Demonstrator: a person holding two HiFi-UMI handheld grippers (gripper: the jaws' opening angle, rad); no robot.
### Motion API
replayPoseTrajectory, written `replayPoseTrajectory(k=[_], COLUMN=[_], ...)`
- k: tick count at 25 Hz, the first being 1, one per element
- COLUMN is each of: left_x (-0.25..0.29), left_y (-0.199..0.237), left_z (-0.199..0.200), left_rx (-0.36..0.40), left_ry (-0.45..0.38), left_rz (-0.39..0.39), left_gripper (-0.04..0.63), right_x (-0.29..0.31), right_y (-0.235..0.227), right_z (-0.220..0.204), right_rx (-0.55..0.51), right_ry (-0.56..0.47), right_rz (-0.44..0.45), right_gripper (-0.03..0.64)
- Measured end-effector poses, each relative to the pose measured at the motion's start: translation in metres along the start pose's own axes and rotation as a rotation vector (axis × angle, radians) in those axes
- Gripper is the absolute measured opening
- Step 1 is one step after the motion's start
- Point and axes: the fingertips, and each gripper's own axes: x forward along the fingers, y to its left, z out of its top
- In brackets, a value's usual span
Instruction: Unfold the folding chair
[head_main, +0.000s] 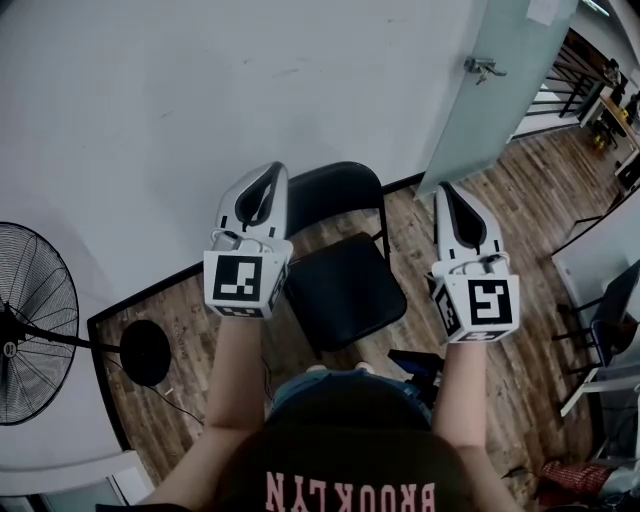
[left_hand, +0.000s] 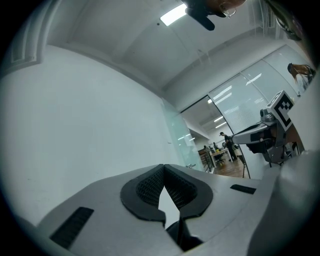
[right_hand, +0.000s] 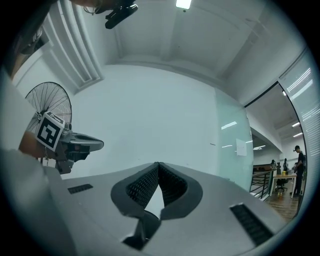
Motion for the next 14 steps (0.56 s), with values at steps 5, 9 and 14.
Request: replayPoseTrajectory(k=[5, 9, 14], left_x=[0.0040, 0.0050, 0.0024], left_y=[-0.0045, -0.0054, -0.0047], left_z=[0.0034, 0.0049, 0.0031], left_rx=[0.009, 0.040, 0.035], left_ry=[-0.010, -0.008, -0.006], left_rz=[-0.048, -0.060, -0.060], left_gripper=[0.000, 0.000, 0.000], right_x=[0.0024, 0.0042, 0.0035], right_y=[0.0008, 0.0019, 0.0042], right_z=[-0.0040, -0.0033, 0.0006], right_rx=[-0.008, -0.012, -0.045], right_ry=[0.018, 0.016, 0.005], right_rz=[0.014, 0.018, -0.003], right_gripper=[0.002, 0.000, 0.000])
